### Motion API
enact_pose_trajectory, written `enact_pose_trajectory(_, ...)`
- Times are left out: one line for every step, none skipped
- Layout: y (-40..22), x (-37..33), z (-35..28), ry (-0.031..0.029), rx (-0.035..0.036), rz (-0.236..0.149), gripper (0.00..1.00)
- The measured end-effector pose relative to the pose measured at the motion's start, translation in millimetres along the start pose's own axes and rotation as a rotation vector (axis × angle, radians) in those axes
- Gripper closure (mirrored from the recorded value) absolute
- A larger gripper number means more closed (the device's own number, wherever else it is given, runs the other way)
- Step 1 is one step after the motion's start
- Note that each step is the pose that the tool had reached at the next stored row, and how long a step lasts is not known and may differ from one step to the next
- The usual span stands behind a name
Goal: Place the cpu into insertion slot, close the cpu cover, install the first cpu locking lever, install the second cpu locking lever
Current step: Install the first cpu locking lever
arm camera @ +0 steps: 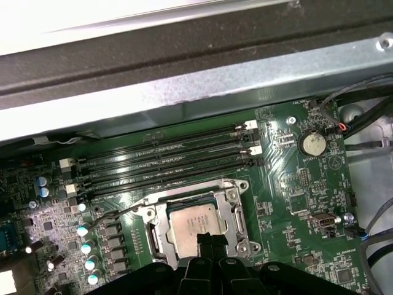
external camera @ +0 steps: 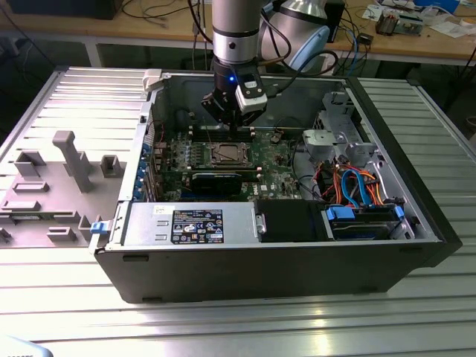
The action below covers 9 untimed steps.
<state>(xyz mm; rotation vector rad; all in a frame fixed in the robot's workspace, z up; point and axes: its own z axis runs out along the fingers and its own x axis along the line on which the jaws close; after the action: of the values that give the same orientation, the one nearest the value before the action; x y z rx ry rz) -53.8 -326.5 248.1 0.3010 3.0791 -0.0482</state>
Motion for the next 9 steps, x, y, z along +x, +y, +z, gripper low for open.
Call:
enact_pose_trajectory(0.0,0.0,0.0,0.0000,-0.0001,-0.002,0.89)
enact_pose_trajectory(0.0,0.0,0.0,-0.0001,-0.0002,-0.004,0.89)
enact_pose_trajectory(0.0,0.0,0.0,-0.0002,-0.0003,-0.005,0.89)
enact_pose_trajectory(0.0,0.0,0.0,-0.0002,-0.0004,-0.008,0.89)
enact_pose_trajectory(0.0,0.0,0.0,-0.0002,-0.0004,-0.010,0.89)
enact_pose_trajectory(0.0,0.0,0.0,-0.0003,-0.0006,-0.012,0.89)
enact_pose_trajectory(0.0,0.0,0.0,-0.0003,-0.0007,-0.014,0.89)
enact_pose_trajectory(0.0,0.0,0.0,-0.0004,-0.0008,-0.015,0.89)
enact_pose_trajectory(0.0,0.0,0.0,-0.0004,-0.0009,-0.018,0.89)
